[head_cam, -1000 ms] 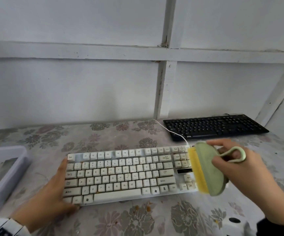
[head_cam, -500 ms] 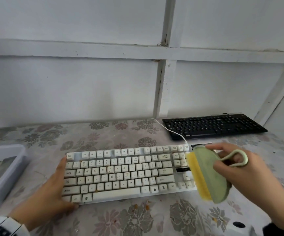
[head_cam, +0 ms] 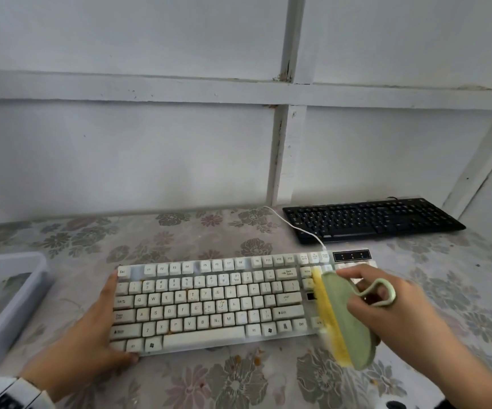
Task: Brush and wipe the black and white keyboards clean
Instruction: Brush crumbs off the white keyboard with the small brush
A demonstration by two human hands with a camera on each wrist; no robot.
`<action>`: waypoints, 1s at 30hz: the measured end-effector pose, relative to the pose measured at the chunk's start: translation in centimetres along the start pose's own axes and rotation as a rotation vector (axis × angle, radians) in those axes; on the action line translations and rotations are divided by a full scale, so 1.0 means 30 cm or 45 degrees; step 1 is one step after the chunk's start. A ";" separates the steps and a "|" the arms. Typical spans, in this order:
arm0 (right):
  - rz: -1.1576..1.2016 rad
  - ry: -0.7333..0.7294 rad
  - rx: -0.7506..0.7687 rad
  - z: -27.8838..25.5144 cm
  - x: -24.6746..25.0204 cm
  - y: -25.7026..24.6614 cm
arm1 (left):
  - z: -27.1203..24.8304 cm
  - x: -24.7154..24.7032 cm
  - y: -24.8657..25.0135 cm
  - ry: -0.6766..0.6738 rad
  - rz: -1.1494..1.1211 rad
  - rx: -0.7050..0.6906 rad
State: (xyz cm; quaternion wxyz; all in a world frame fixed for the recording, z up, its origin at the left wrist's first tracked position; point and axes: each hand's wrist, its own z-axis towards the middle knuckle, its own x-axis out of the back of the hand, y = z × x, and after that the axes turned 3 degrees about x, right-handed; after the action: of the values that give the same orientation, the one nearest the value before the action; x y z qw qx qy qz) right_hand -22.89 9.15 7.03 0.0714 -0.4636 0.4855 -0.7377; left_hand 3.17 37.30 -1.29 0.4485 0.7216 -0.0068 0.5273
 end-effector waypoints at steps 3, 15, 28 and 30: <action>0.035 0.104 0.070 0.012 0.030 -0.036 | 0.001 0.000 -0.005 -0.026 -0.015 0.017; 0.010 0.025 0.003 -0.021 -0.004 0.017 | 0.009 -0.013 -0.024 -0.039 -0.015 0.068; -0.007 0.061 0.047 -0.013 -0.017 0.015 | 0.010 -0.009 -0.046 -0.074 -0.018 0.071; 0.005 0.037 0.007 -0.036 0.003 0.008 | 0.007 -0.010 -0.043 -0.088 0.000 0.102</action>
State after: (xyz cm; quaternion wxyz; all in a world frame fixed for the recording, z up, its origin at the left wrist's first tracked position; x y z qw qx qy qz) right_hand -23.84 9.67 6.79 0.0672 -0.4518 0.4854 -0.7455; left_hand 3.83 37.79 -2.34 0.4190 0.7567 -0.0011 0.5018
